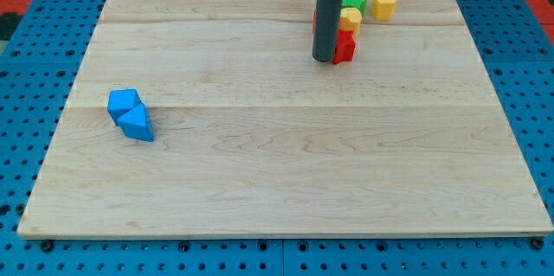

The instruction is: Separate the blue cube from the blue triangle

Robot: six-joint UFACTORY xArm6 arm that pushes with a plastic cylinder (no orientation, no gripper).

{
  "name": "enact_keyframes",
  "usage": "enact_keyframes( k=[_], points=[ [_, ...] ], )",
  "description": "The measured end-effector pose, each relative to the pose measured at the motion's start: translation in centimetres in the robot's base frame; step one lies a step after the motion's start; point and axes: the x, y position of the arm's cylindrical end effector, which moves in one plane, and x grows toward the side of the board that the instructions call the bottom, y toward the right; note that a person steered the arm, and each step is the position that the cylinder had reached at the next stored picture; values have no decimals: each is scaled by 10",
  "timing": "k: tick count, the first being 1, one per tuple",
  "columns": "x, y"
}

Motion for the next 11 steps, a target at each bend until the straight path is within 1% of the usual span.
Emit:
enact_keyframes(
  k=[1,2,3,4,5,6,7,8,9,10,11],
  points=[
    [-20,7],
    [-29,10],
    [25,-3],
    [128,-63],
    [178,-191],
    [164,-293],
    [138,-303],
    [95,-250],
    [101,-211],
    [101,-275],
    [71,-286]
  ],
)
